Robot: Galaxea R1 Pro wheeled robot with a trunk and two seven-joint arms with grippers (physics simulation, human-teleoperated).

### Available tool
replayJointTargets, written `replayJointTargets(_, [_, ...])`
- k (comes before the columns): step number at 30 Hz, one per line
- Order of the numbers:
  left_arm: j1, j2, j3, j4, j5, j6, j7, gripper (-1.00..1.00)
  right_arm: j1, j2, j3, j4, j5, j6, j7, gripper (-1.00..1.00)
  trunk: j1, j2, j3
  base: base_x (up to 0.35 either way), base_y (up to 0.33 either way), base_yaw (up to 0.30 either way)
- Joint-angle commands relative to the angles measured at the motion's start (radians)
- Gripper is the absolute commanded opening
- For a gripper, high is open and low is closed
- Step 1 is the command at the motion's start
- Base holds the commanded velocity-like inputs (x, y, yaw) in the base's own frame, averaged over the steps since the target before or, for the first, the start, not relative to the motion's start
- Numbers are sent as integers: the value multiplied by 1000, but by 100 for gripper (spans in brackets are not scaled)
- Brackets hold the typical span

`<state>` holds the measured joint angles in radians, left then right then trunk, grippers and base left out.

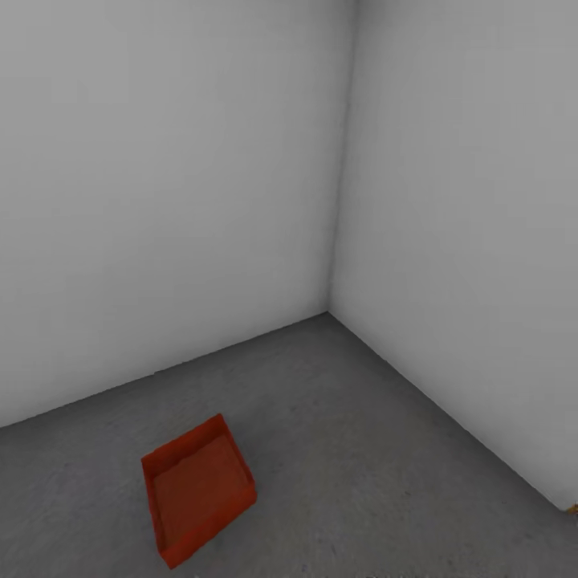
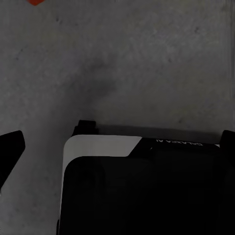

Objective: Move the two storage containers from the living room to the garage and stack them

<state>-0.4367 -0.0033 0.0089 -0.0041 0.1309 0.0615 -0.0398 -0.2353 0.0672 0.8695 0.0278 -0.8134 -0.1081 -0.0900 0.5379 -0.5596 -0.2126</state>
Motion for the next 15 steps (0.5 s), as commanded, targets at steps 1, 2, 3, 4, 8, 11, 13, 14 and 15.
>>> replayJointTargets(1, [-1,0,0,0,10,4,-3,100,-1,1,8,3,-7,-4,0,100,0,-1,-2,0,0,-259])
replayJointTargets(2, [-1,0,0,0,10,4,-3,100,-1,1,8,3,-7,-4,0,100,0,-1,-2,0,0,-259])
replayJointTargets(3, [-1,0,0,0,10,4,-3,100,-1,0,8,3,-7,-4,0,100,0,-1,-2,0,0,-259])
replayJointTargets(4, [-1,0,0,0,10,4,-3,100,-1,0,8,3,-7,-4,0,100,0,-1,-2,0,0,-259])
replayJointTargets(8, [-1,0,0,0,10,4,-3,100,-1,0,8,3,-7,-4,0,100,0,-1,-2,0,0,-259])
replayJointTargets(11, [-1,0,0,0,10,4,-3,100,-1,0,8,3,-7,-4,-1,100,0,-1,-1,0,0,-253])
replayJointTargets(13, [-1,0,0,0,10,4,-3,100,-1,-2,8,3,-10,-3,-1,100,0,-1,-1,0,0,-119])
replayJointTargets(14, [-1,0,0,0,10,4,-3,100,-1,-4,8,3,-12,-4,-2,100,0,-1,-1,0,0,-35])
replayJointTargets(15, [-1,0,0,0,10,4,-3,100,-1,-4,8,3,-13,-4,-2,100,0,-1,-1,0,0,-23])
